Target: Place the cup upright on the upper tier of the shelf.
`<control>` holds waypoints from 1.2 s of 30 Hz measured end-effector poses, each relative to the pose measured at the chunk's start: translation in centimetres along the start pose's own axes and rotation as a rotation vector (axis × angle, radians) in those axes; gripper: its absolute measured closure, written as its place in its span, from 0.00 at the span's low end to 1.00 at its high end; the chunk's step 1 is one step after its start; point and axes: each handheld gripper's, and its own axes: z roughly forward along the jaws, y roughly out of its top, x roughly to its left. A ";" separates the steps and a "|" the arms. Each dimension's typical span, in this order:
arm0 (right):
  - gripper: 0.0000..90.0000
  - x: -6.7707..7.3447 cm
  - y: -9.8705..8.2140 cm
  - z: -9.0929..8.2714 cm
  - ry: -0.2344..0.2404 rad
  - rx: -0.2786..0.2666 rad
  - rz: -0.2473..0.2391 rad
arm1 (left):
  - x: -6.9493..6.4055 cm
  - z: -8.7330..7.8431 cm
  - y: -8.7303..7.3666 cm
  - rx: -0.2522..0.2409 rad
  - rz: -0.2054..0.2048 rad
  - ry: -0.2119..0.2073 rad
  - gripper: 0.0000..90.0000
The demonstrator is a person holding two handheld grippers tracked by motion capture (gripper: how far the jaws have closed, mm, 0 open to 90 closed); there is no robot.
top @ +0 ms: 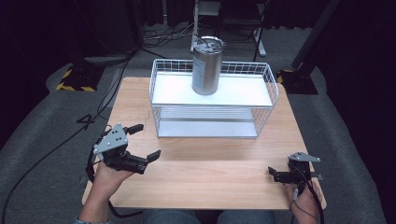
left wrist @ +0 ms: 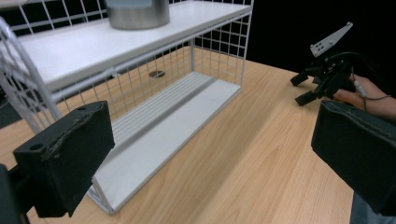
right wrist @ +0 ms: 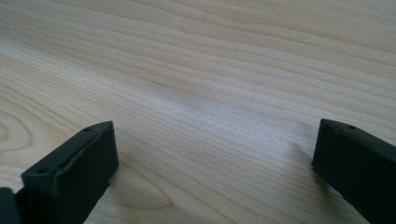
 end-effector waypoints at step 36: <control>0.00 0.0 0.0 0.0 0.000 0.000 0.001 | 3.0 2.2 -12.8 0.373 -0.145 0.148 0.00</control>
